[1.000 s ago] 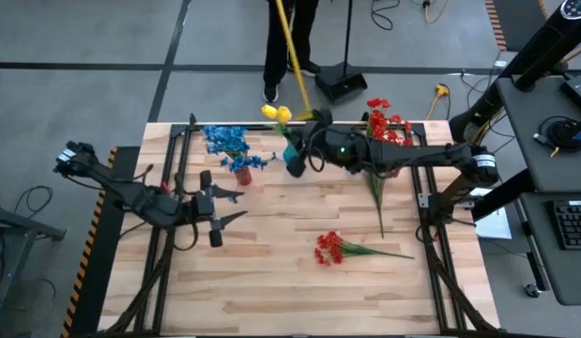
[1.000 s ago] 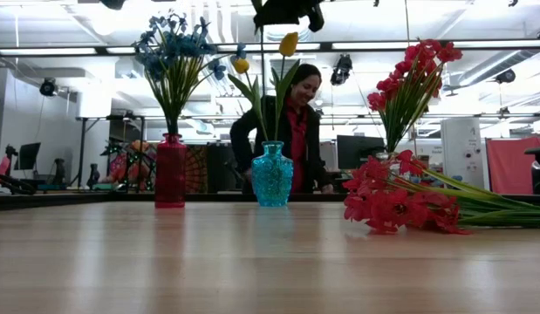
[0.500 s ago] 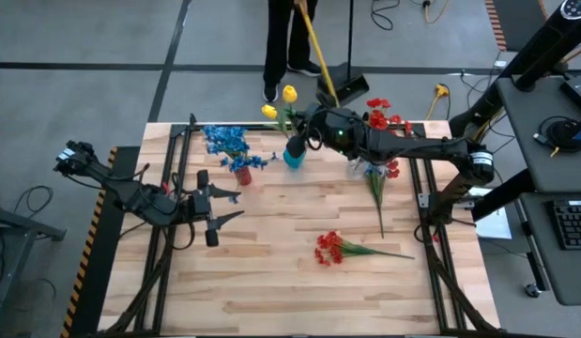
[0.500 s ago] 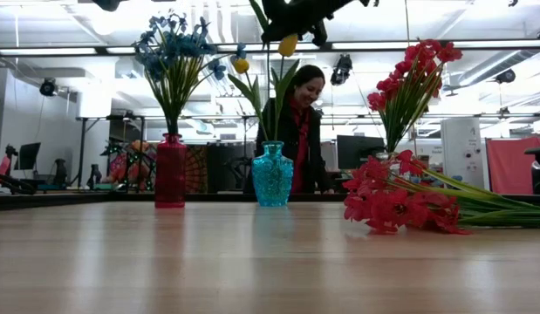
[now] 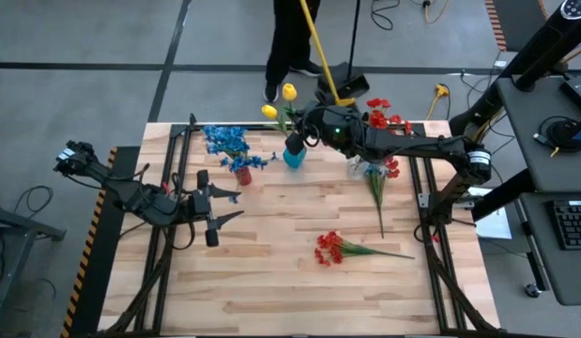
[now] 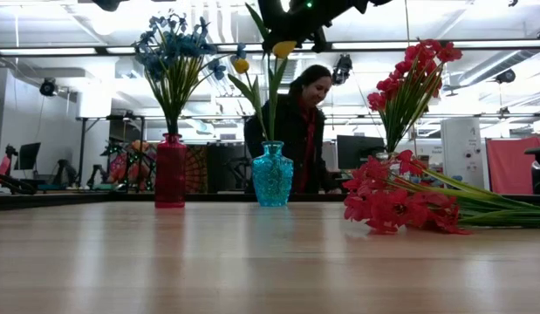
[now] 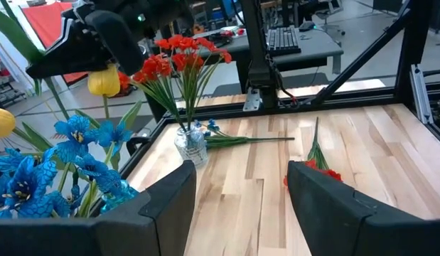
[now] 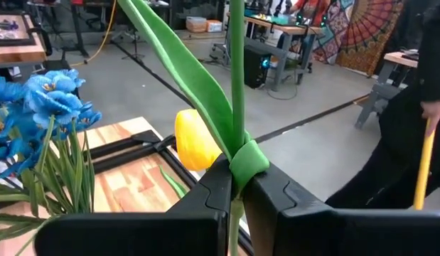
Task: Sort flowers into vase by color
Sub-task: Put the yellow flower into the blue vase
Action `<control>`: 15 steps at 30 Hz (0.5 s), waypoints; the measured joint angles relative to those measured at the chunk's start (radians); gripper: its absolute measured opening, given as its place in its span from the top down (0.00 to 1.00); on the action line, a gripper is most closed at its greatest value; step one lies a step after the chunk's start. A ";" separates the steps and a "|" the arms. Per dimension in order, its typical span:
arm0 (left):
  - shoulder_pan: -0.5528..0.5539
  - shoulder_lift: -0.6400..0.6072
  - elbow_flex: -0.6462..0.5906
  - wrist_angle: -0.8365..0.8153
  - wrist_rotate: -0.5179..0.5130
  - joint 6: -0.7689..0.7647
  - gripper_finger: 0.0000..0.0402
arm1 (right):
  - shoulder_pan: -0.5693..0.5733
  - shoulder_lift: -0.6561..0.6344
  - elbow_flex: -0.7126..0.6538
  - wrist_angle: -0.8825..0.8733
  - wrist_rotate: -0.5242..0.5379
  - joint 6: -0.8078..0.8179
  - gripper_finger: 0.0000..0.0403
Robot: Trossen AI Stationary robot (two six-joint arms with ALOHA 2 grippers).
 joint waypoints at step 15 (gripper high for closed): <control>0.000 0.000 0.000 -0.003 0.000 0.000 0.49 | -0.017 0.029 0.000 -0.008 0.001 0.052 0.96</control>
